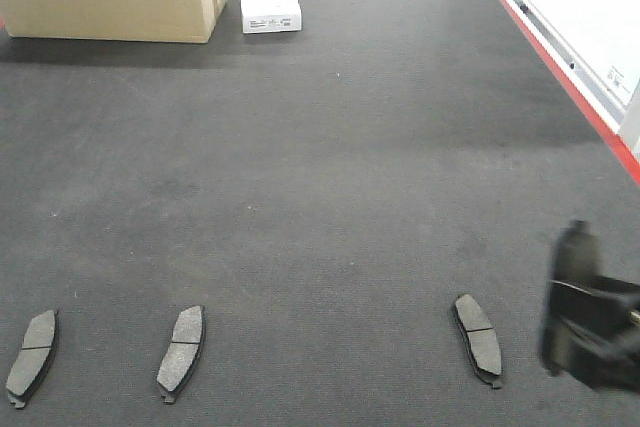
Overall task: Move and align brake pads A on conveyor
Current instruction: 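Lower the right gripper with its pad onto the belt beside the other pad, then open the right gripper and lift it away from the pad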
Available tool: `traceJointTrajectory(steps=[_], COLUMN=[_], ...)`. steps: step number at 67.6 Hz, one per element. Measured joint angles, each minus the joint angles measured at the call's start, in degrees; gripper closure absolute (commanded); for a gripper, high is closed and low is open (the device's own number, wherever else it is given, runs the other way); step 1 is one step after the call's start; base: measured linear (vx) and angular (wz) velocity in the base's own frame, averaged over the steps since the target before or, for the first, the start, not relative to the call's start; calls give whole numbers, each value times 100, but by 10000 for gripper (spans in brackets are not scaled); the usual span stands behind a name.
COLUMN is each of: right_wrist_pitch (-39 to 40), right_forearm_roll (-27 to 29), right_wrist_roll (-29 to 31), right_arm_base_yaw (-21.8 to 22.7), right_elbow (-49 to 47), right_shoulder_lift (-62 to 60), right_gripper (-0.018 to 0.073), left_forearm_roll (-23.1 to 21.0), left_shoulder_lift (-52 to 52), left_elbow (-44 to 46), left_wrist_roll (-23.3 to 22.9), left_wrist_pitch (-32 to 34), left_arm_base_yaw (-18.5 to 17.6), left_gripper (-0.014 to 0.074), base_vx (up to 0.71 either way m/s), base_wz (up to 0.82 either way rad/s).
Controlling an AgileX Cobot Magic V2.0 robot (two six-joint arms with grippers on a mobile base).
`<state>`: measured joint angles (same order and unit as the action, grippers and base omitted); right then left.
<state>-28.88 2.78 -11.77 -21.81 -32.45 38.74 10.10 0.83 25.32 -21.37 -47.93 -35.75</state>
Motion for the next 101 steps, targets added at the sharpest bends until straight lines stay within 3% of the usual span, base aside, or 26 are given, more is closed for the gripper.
traceJointTrajectory(steps=[10, 19, 28, 48, 58, 78, 101], right_wrist_pitch=[-104, -124, -194, -349, -551, -1322, -1519], right_forearm_roll=[825, 1240, 1324, 1210, 1184, 590, -715], right_wrist_roll=[608, 765, 668, 257, 125, -347, -761], right_arm_base_yaw=[-128, -508, -705, -706, -706, -706, -706], right_elbow=[-619, -1155, -1635, -2229, -2648, -3315, -3305], right_shoulder_lift=[1369, 2624, 3802, 5685, 6271, 6781, 5701], right_gripper=[494, 466, 459, 452, 382, 143, 125], left_forearm_roll=[0, 0, 0, 0, 0, 0, 0], left_shoulder_lift=[0, 0, 0, 0, 0, 0, 0], left_elbow=[0, 0, 0, 0, 0, 0, 0], left_wrist_roll=[0, 5, 5, 5, 5, 5, 0], left_wrist_pitch=[0, 0, 0, 0, 0, 0, 11], left_arm_base_yaw=[0, 0, 0, 0, 0, 0, 0], left_gripper=[181, 181, 181, 181, 181, 181, 181], base_vx=[0, 0, 0, 0, 0, 0, 0], base_wz=[0, 0, 0, 0, 0, 0, 0])
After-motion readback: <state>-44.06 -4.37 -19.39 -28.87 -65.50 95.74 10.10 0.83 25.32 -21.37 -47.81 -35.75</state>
